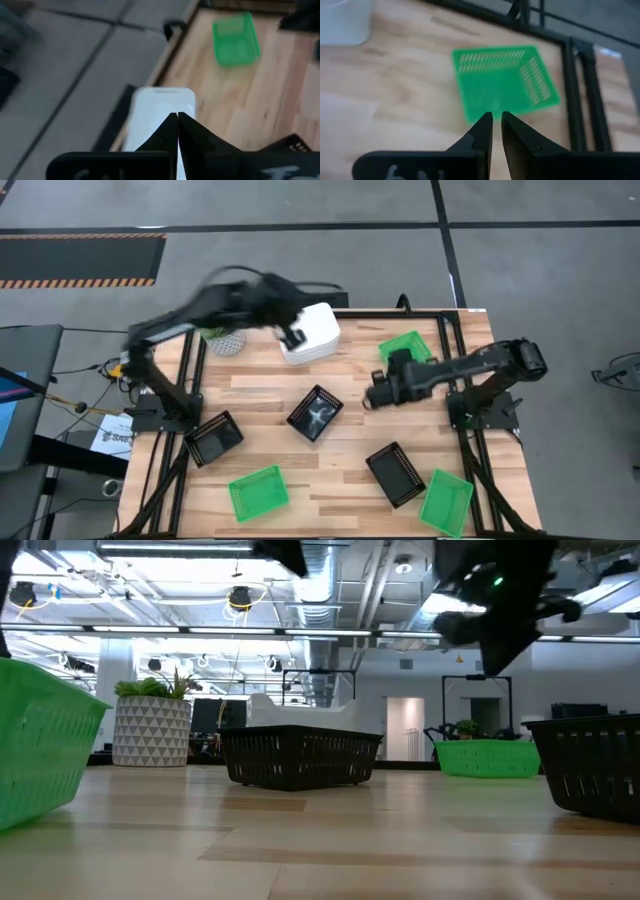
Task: Stack baskets by color
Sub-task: Adjust the top green bin
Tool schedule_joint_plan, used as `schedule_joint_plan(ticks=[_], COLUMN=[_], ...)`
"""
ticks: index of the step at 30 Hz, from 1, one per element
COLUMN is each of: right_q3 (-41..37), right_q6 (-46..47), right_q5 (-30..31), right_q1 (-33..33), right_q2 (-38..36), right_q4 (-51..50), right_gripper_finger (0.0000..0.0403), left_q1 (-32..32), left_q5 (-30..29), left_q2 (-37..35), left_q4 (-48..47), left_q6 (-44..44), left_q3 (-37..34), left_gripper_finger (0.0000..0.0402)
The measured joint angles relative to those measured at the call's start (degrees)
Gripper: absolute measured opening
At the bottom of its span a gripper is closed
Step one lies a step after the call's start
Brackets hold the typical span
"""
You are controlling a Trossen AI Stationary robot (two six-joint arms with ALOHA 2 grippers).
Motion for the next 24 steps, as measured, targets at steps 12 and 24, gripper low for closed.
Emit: schedule_joint_plan(ticks=[12, 24], right_q3=[-0.04, 2.11], right_q6=[-17.73, -33.2], right_q5=[-0.5, -15.66], right_q1=[-20.37, -23.29], right_q2=[11.92, 26.31], right_q4=[4.65, 13.28], right_gripper_finger=[0.0063, 0.0063], left_q1=[-0.65, -0.69], left_q5=[-2.81, -2.22], left_q2=[-26.9, -36.65], left_q4=[-0.08, 16.14], left_q6=[-6.18, -8.38], left_q3=[-11.69, -35.03], left_gripper_finger=[0.0, 0.0])
